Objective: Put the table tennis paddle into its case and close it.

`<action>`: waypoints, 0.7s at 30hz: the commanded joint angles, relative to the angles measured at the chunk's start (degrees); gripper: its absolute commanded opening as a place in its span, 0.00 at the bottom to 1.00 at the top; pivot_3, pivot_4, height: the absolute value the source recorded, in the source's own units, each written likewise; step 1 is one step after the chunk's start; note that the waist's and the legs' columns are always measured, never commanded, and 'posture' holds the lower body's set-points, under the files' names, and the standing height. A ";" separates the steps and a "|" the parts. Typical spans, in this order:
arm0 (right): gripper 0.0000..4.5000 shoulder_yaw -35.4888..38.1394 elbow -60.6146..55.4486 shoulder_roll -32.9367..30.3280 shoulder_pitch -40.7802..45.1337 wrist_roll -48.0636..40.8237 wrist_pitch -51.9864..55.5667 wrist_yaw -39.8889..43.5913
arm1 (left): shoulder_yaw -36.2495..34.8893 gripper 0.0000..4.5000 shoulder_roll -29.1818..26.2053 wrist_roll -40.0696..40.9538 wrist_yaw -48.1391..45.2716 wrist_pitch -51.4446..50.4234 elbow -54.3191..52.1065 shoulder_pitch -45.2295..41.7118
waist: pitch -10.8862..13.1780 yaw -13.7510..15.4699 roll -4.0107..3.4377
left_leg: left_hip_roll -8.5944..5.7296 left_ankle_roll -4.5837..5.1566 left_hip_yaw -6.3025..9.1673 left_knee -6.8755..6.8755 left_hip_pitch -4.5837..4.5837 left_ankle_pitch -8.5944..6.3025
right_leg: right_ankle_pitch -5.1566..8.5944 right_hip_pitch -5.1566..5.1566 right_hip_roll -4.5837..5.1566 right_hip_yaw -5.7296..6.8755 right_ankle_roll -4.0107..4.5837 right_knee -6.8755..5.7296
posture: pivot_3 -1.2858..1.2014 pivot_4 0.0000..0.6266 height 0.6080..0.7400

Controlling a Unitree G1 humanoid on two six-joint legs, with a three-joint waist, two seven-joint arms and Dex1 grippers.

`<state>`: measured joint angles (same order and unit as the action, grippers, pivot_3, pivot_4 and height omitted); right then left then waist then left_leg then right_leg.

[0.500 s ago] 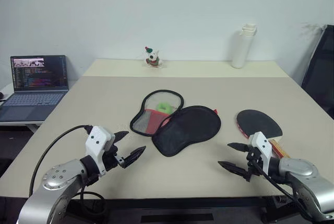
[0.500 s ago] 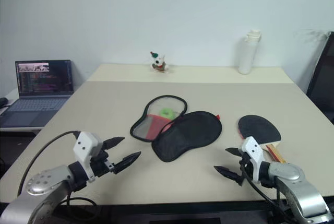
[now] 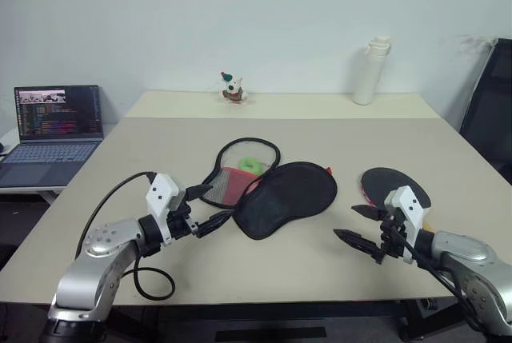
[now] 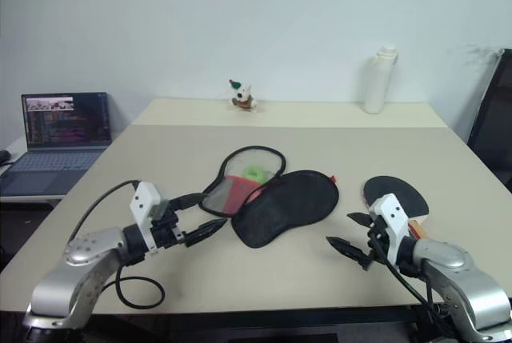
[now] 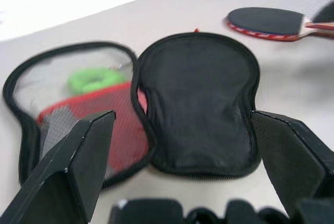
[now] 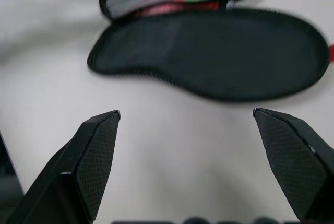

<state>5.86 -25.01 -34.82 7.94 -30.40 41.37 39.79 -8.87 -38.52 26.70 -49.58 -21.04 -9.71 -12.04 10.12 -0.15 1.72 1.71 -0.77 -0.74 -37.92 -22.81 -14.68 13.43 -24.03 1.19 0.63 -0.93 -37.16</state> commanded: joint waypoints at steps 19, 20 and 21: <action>0.99 0.64 9.87 23.13 15.78 -2.92 27.05 -25.50 | 5.29 1.00 -2.52 -4.07 -17.44 7.77 22.06 -20.29 | -0.01 -0.51 0.03 | 0.04 0.01 -0.06 0.03 -0.09 0.00 | -0.16 -0.12 -0.04 0.00 0.28 -0.05 | 0.52 0.24 1.00; 0.99 0.10 10.61 23.72 16.21 -2.68 26.95 -25.68 | 5.22 1.00 -2.62 -4.10 -17.55 7.74 21.91 -20.11 | -0.01 -0.52 0.02 | 0.06 0.01 -0.04 0.04 -0.09 0.00 | -0.15 -0.13 -0.06 -0.01 0.28 -0.05 | 0.52 0.24 1.00; 0.99 -0.38 11.51 24.50 16.72 -2.39 26.86 -26.02 | 5.08 1.00 -2.79 -4.10 -17.71 7.70 21.79 -19.86 | -0.01 -0.54 0.02 | 0.06 0.01 -0.03 0.04 -0.11 0.00 | -0.15 -0.15 -0.06 -0.01 0.29 -0.06 | 0.52 0.24 1.00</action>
<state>5.66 -13.29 -10.90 23.53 -32.62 68.37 14.10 -2.74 -40.75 22.53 -66.97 -14.39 13.21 -31.70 10.12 -0.68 1.74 1.76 -0.76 -0.75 -37.88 -22.91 -14.68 13.28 -24.17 1.13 0.62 -0.64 -37.23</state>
